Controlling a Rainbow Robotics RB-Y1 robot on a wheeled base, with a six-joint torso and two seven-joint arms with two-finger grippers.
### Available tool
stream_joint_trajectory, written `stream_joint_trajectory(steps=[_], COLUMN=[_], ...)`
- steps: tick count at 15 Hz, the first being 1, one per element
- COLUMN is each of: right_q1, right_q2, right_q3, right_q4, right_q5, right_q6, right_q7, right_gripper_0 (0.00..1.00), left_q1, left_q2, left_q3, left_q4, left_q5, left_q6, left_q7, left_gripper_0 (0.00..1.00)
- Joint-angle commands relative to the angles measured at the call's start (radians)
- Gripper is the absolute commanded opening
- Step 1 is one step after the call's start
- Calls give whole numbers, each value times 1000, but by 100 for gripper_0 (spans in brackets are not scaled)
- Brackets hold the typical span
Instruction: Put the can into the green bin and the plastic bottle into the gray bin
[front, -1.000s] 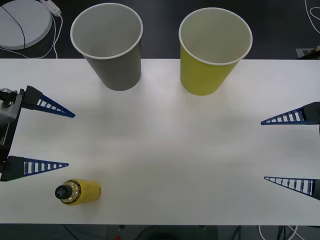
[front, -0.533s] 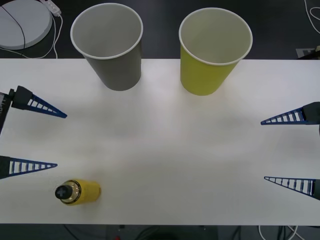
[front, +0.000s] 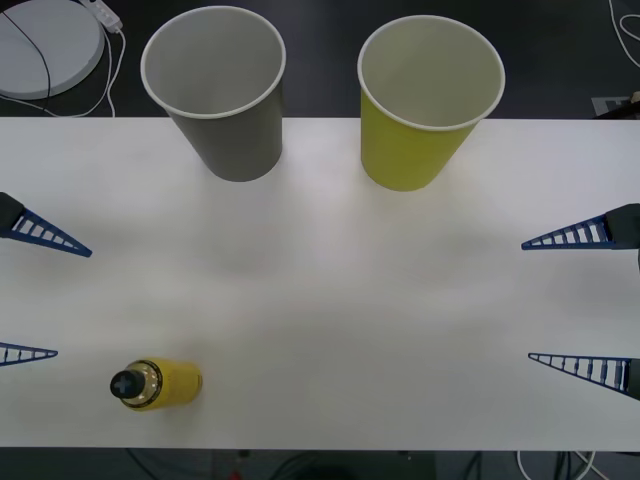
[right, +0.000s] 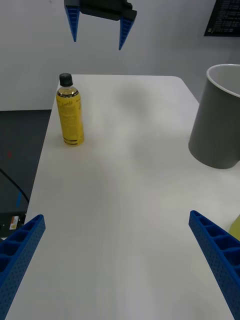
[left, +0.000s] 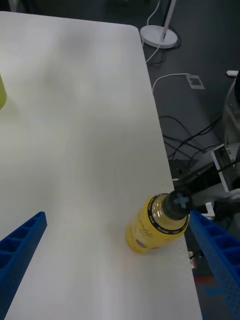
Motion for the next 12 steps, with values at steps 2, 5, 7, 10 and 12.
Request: stream_joint_trajectory(steps=[2, 5, 7, 10, 12], right_q1=[0, 0, 0, 0, 0], right_q2=[0, 0, 0, 0, 0], right_q3=[0, 0, 0, 0, 0], right_q4=[0, 0, 0, 0, 0], right_q5=[0, 0, 0, 0, 0], right_q6=[0, 0, 0, 0, 0], right_q7=[0, 0, 0, 0, 0], right_gripper_0=[100, 100, 100, 100, 100], left_q1=[91, 179, 236, 297, 346], left_q2=[22, 22, 22, 22, 22], left_q3=[1, 1, 3, 13, 36], left_q4=[26, 19, 19, 19, 19], left_q5=[55, 95, 116, 121, 123], left_q6=[32, 85, 117, 140, 144], left_q7=[-113, -193, -256, -323, -365], left_gripper_0=[100, 100, 100, 100, 100])
